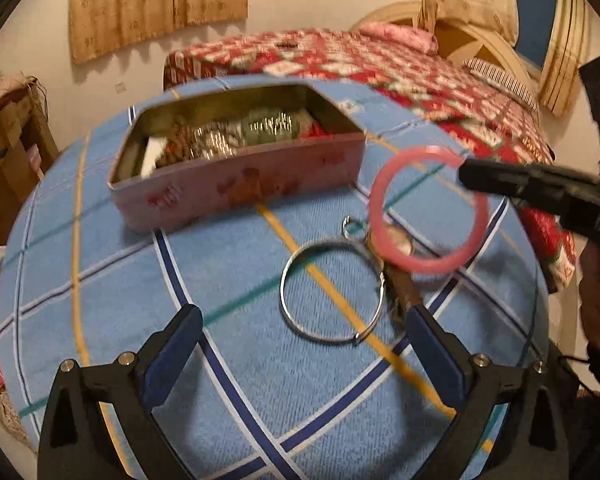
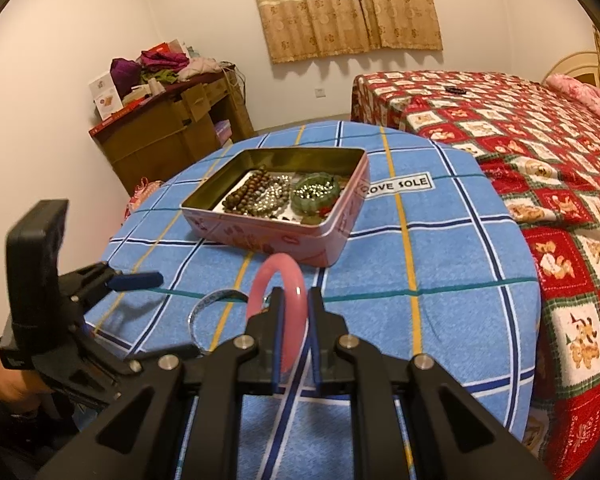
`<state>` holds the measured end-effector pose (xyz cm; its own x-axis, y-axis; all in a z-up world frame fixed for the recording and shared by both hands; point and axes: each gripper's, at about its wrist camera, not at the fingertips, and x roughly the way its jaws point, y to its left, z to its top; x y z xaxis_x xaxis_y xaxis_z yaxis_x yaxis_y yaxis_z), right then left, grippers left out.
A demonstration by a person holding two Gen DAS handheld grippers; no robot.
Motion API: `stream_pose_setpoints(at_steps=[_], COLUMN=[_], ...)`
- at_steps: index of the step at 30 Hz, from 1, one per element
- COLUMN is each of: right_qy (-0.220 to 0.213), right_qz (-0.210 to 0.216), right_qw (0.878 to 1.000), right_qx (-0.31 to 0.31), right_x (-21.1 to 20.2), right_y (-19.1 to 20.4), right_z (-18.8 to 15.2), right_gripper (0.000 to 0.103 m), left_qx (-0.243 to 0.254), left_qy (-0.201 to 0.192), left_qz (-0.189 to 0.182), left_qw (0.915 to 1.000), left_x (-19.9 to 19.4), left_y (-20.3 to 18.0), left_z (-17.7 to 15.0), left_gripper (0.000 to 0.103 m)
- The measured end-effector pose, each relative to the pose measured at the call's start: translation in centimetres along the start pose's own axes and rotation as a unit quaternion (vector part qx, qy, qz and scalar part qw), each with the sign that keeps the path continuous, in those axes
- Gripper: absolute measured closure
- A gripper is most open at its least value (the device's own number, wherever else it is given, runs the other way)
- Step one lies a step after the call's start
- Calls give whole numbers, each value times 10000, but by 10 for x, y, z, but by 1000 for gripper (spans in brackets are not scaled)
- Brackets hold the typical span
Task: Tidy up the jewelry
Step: 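Lift the pink bangle with the right gripper while the left reaches toward the silver bangle, then grasp the silver bangle with the left gripper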
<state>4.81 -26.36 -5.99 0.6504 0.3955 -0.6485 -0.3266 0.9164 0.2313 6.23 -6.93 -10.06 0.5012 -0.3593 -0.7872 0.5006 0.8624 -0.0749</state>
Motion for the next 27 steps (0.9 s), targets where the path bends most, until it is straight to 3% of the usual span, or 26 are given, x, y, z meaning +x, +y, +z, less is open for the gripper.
stream_pose_setpoints(at_steps=[4, 8, 16, 27], right_qy=[15, -27, -60, -120], right_qz=[-50, -60, 20, 127], right_qw=[10000, 9999, 9999, 9998], right_qx=[45, 78, 157, -29], right_x=[-3, -3, -4, -5], right_y=[-5, -6, -8, 5], right_z=[-3, -3, -3, 7], right_gripper=[90, 90, 90, 90], left_qx=[185, 309, 275, -212], left_qy=[261, 304, 334, -103], left_qz=[19, -103, 86, 88], left_qw=[9995, 9990, 9990, 9997], left_x=[10, 20, 31, -7], left_y=[-4, -11, -5, 24], left_z=[-7, 4, 17, 17], left_gripper=[2, 1, 2, 4])
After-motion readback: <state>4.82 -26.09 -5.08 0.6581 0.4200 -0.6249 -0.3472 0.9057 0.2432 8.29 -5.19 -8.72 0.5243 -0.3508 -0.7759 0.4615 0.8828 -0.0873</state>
